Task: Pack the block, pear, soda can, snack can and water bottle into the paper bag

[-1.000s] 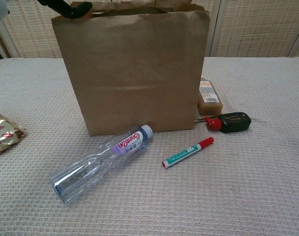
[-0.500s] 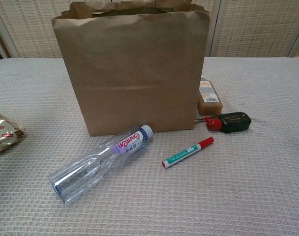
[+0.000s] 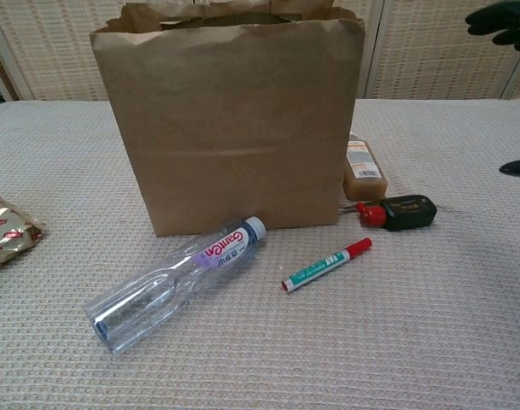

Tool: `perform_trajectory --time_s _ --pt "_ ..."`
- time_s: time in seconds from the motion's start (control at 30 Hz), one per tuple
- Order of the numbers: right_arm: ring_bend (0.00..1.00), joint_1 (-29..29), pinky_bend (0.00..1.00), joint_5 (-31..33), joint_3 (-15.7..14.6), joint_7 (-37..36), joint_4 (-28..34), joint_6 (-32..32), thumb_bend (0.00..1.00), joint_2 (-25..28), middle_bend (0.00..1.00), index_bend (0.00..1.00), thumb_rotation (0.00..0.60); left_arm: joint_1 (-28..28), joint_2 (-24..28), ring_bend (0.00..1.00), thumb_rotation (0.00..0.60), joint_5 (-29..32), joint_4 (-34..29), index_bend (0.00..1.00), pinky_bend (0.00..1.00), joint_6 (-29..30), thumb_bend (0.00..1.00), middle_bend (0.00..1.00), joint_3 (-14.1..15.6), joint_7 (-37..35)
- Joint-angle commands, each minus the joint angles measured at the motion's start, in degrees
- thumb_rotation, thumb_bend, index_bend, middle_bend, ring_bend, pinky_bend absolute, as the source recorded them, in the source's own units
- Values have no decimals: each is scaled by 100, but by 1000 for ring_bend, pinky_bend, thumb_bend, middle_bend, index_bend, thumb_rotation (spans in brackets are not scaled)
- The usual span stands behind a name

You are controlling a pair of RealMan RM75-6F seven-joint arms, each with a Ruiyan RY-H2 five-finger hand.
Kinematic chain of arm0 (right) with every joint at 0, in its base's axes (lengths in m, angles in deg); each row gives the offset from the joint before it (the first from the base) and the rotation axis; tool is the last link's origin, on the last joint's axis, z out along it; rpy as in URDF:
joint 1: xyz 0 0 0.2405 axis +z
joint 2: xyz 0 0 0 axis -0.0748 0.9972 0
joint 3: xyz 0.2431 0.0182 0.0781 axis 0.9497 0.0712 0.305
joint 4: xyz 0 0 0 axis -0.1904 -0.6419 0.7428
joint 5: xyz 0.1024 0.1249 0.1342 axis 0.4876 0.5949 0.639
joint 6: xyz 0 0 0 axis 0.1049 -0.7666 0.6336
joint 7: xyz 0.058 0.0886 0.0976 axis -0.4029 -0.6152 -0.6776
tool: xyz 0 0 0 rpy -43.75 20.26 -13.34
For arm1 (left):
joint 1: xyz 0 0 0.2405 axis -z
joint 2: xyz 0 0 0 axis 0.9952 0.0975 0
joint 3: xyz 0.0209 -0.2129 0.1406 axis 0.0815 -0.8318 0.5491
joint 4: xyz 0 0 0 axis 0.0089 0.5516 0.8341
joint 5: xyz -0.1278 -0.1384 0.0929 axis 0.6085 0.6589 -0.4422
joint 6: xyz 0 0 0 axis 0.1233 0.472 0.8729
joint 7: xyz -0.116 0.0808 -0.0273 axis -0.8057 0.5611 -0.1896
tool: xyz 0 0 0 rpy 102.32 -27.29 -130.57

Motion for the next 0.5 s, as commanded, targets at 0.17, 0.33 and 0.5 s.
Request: perform_trajectory --time_s 0.17,0.33,0.5 --pt "0 588 15 786 617 506 696 532 34 83 6 0 600 3 -19 0 600 78 105 0 126 -191 420 0 -121 -125" --pt "0 906 15 906 910 1373 843 584 34 183 6 0 600 11 -5 0 600 153 113 0 126 -329 420 0 -193 -181" --pt "0 1324 15 1429 1331 2118 1118 702 34 246 6 0 600 22 2 0 600 208 114 0 126 -457 419 0 -254 -184"
